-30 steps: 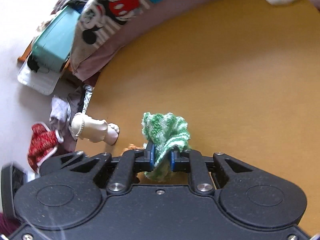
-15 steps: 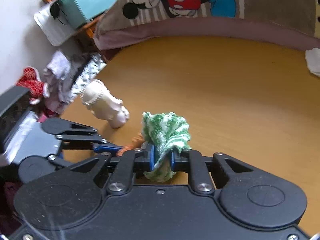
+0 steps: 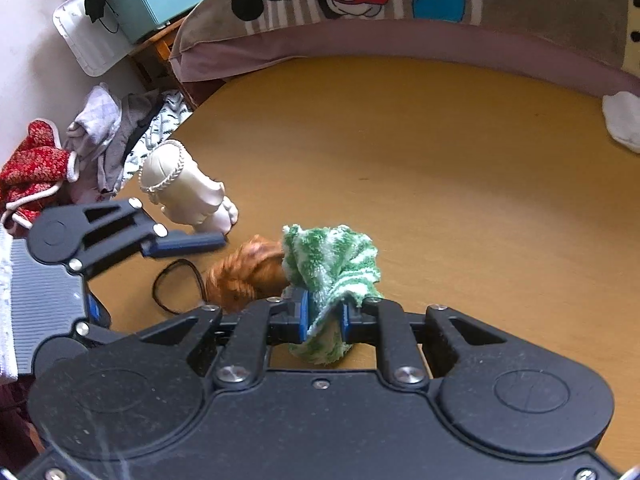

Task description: Clean container

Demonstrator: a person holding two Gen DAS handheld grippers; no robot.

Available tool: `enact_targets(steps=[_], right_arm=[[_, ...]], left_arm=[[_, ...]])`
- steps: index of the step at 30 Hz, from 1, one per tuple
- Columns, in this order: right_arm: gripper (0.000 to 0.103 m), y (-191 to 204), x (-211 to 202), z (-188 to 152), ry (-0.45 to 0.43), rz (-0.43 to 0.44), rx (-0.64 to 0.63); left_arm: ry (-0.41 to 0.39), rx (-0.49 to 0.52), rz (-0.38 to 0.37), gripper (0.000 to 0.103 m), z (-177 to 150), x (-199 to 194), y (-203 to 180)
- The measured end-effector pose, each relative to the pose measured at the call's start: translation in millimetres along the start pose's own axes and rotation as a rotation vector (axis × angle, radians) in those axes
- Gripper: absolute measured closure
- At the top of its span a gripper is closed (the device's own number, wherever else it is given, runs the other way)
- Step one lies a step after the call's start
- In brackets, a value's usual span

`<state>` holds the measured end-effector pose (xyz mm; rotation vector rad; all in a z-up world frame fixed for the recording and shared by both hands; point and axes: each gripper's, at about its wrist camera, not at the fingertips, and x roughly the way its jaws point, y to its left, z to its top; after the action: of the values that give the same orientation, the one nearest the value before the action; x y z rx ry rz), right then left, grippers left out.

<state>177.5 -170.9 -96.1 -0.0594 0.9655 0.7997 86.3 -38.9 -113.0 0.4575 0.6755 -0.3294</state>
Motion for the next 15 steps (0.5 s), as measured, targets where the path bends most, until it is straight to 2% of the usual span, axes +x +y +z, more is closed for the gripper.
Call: enact_targets(steps=[6,12,13,14,15], right_arm=[[0.089,-1.6,-8.4,1.1,-0.022,-0.011,0.004],[0.089,-5.7,-14.8,-2.0,-0.024,-0.015,-0.002],[0.089,-6.4,-15.5,-2.6,-0.023,-0.016,-0.004],[0.089,-7.4,-16.5,-3.0,-0.023,-0.018,-0.004],[0.089,-8.4,-18.1,-3.0,-0.022,-0.02,-0.008]], left_arm=[[0.019,-0.004,-0.015,0.052,0.6,8.8,0.1],[-0.002,-0.007,-0.016,0.053,1.7,13.7,-0.3],[-0.009,-0.001,-0.023,0.056,1.8,14.0,-1.2],[-0.015,0.007,-0.03,0.067,1.8,14.2,-2.3],[-0.023,0.029,-0.044,0.068,2.3,12.7,-5.9]])
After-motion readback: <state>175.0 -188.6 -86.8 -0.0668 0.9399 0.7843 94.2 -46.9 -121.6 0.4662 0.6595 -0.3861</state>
